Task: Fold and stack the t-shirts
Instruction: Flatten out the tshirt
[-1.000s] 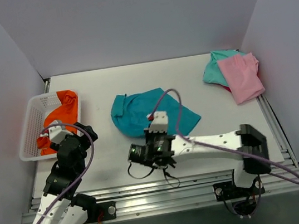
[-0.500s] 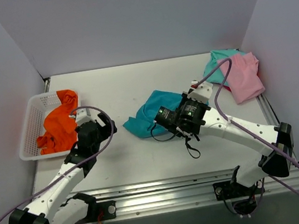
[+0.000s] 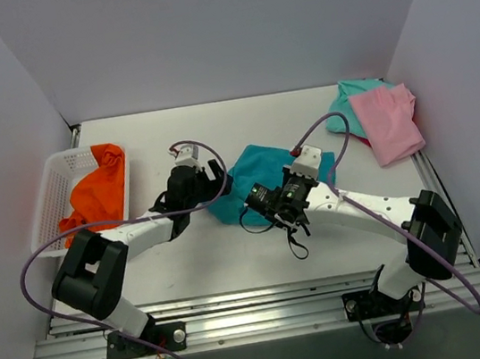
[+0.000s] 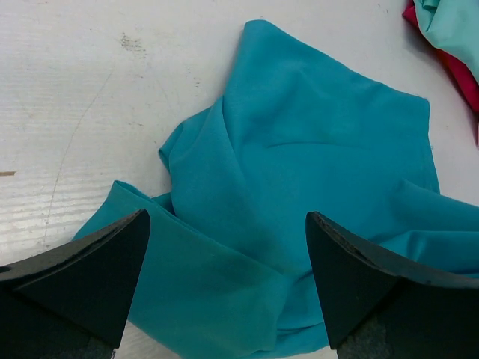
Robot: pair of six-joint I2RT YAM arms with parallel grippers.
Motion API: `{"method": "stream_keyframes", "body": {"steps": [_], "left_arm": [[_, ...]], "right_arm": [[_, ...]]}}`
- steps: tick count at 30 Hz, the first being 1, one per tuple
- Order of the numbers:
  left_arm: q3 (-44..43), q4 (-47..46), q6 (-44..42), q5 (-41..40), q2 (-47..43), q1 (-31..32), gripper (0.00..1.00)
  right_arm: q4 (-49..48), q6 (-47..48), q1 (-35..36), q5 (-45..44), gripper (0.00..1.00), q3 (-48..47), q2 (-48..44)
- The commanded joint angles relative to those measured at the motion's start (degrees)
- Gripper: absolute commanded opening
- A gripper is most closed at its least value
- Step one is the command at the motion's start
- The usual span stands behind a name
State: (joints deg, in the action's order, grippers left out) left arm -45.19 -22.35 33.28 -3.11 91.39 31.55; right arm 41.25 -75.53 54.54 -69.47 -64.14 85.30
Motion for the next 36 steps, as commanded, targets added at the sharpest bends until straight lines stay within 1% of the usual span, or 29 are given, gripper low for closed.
{"method": "stream_keyframes", "body": {"steps": [1,4,6,7,12,17,21,25,31,34,35,36], "left_arm": [[-3.1,-4.4,0.1,0.8,1.8,-0.1,0.94],[-5.3,-0.2,1.0,-2.7,3.6,-0.3,0.94],[-6.0,3.4,3.4,-4.7,4.1,-0.8,0.94],[-5.7,4.0,4.4,-6.0,4.2,-1.2,0.94],[-1.7,4.5,12.3,-7.4,3.4,-2.8,0.94],[-2.4,7.9,15.8,-7.2,4.5,-2.9,0.94],[-2.6,8.9,16.7,-6.4,5.1,-2.9,0.95],[-3.9,9.3,17.3,-5.9,8.5,-3.5,0.95],[-5.9,8.0,18.7,-1.6,13.6,-6.1,1.00],[-7.1,8.4,18.8,-0.6,15.0,-7.0,0.91],[-7.2,8.4,18.8,-0.5,15.1,-7.2,0.84],[-7.2,8.3,18.7,-0.4,15.3,-7.2,0.80]], "right_arm": [[-2.1,1.6,-0.2,-0.4,0.00,0.3,1.3],[-3.6,2.7,-0.5,-0.8,0.00,1.0,0.9],[-4.6,3.5,-0.9,-0.6,0.00,1.6,0.5],[-5.1,3.9,-1.1,-0.4,0.00,2.4,0.4],[-9.2,6.6,-2.9,1.4,0.00,4.6,0.0],[-10.0,7.1,-3.0,1.7,0.00,5.0,0.0],[-10.1,7.1,-3.4,1.9,0.00,5.5,-0.2],[-11.3,8.1,-3.7,2.5,0.00,5.8,-0.5],[-11.4,8.2,-3.9,2.8,0.00,6.4,-1.2],[-11.4,8.2,-4.0,2.8,0.00,6.8,-1.7],[-11.5,8.2,-4.1,2.7,0.00,6.9,-1.8],[-11.5,8.3,-4.1,2.8,0.00,6.9,-1.9]]}}
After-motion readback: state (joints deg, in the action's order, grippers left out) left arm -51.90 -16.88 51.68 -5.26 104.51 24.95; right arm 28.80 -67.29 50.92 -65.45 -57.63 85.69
